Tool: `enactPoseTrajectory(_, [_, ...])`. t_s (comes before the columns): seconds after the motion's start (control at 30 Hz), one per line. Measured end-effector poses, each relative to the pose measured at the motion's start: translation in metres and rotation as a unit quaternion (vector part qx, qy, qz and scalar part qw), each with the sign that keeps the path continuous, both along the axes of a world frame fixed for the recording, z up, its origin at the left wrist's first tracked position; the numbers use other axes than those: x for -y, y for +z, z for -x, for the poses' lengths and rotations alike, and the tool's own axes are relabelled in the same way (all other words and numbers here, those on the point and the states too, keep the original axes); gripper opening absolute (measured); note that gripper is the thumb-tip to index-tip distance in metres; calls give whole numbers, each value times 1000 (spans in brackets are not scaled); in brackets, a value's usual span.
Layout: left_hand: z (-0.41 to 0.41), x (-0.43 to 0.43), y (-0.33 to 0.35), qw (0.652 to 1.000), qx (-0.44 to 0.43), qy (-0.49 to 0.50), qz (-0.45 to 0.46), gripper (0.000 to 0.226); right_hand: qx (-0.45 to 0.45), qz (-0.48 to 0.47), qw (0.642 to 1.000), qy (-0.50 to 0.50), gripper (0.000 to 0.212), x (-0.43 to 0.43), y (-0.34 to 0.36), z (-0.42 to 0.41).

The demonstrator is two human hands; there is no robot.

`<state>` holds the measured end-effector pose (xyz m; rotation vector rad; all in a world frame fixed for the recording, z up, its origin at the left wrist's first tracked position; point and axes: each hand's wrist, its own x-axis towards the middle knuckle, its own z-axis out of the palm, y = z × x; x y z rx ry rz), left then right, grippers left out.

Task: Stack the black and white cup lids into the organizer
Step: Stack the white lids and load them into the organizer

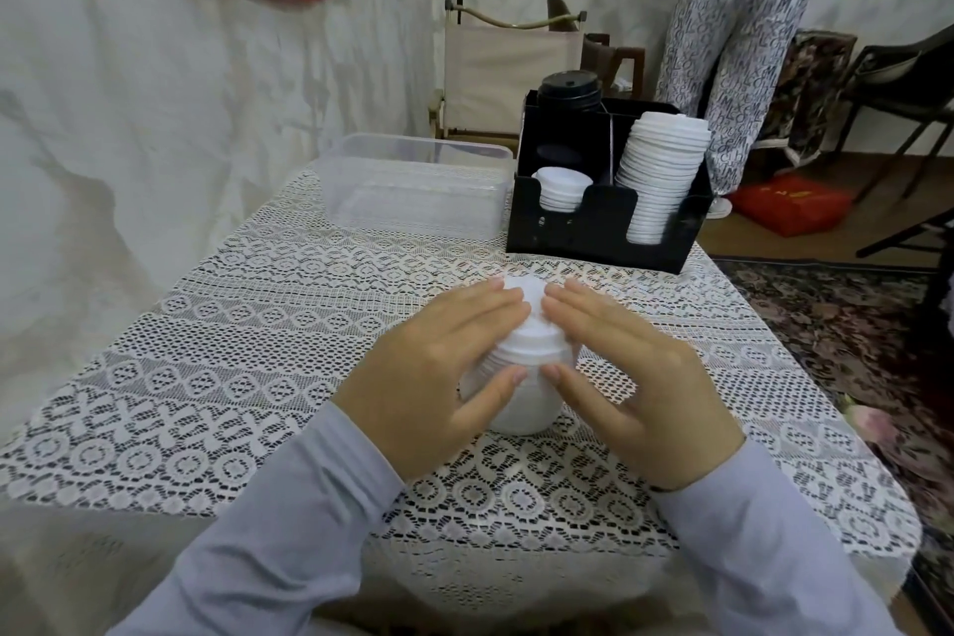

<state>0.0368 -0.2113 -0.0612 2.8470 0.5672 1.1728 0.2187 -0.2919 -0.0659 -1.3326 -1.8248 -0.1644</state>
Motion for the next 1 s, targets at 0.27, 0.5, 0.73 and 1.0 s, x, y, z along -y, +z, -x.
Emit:
enactPoseTrajectory(0.27, [0, 3, -5, 1000, -2, 1, 20, 48, 66, -33, 997, -27, 43, 2, -4, 1])
enactPoseTrajectory(0.5, [5, 1, -14, 996, -9, -10, 91, 58, -11, 20, 1000, 0, 45, 5, -9, -1])
enactPoseTrajectory(0.73, [9, 13, -12, 975, -113, 17, 190, 91, 17, 216, 976, -30, 87, 13, -10, 14])
enactPoseTrajectory(1.0, [2, 15, -16, 975, -97, 30, 197, 94, -10, 242, 969, -40, 93, 12, -7, 26])
